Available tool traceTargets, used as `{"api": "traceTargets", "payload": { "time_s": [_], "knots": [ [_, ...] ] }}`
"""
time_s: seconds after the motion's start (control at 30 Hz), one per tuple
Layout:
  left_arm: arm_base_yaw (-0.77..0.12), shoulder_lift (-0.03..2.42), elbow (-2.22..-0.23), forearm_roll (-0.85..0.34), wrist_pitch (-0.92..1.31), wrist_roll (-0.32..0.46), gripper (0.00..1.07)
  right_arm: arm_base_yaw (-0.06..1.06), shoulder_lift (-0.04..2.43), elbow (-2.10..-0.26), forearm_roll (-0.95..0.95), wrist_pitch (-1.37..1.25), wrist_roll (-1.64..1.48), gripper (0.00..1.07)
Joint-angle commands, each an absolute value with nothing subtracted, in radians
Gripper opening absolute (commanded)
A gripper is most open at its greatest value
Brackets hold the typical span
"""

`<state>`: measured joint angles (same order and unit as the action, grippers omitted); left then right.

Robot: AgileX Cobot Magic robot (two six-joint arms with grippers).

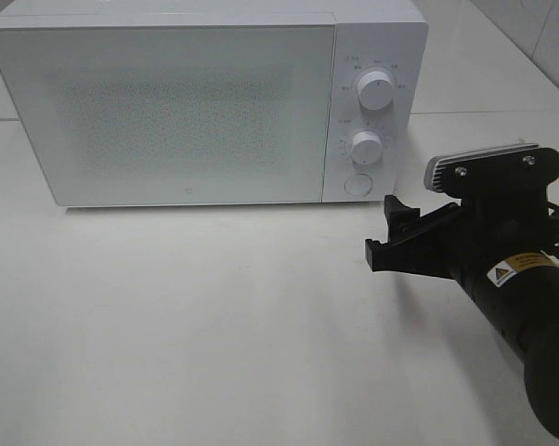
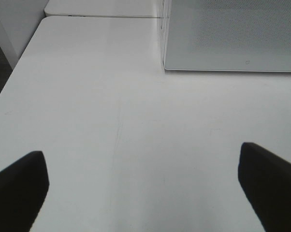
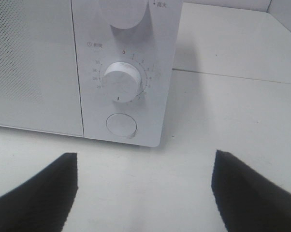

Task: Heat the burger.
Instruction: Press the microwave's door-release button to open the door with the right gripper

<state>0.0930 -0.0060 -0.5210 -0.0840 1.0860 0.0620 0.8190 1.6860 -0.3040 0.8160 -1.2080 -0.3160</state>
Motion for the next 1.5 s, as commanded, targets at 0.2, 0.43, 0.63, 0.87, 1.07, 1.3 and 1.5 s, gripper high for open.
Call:
{"api": "traceTargets", "payload": {
  "time_s": [0.2,0.43,0.63,0.87,1.07,1.3,1.5],
  "knots": [
    [0.093,-0.023,-0.518,-0.090,1.073,0.065,1.00,0.841,1.713,-0.343,0.828,-1.344,-0.308,0.75],
    [0.093,-0.023,-0.518,-0.090,1.073,0.065,1.00,0.841,1.713,-0.343,0.828,-1.344,-0.186,0.75],
    [0.093,-0.023,-0.518,-0.090,1.073,0.065,1.00,0.841,1.713,-0.343,0.828,-1.336,0.146,0.73],
    [0.093,-0.023,-0.518,-0.090,1.073,0.065,1.00,0.841,1.713,-0.343,0.828,-1.336,0.621,0.60],
    [0.093,-0.023,-0.518,-0.090,1.073,0.065,1.00,0.841,1.713,-0.343,0.829,-1.336,0.904,0.43],
    [0.093,-0.023,-0.518,-0.090,1.073,0.065,1.00,0.841,1.713,-0.343,0.830,-1.337,1.090,0.22],
    [0.093,-0.023,-0.518,-0.090,1.073,0.065,1.00,0.841,1.713,-0.343,0.871,-1.298,1.265,0.03]
  ]
}}
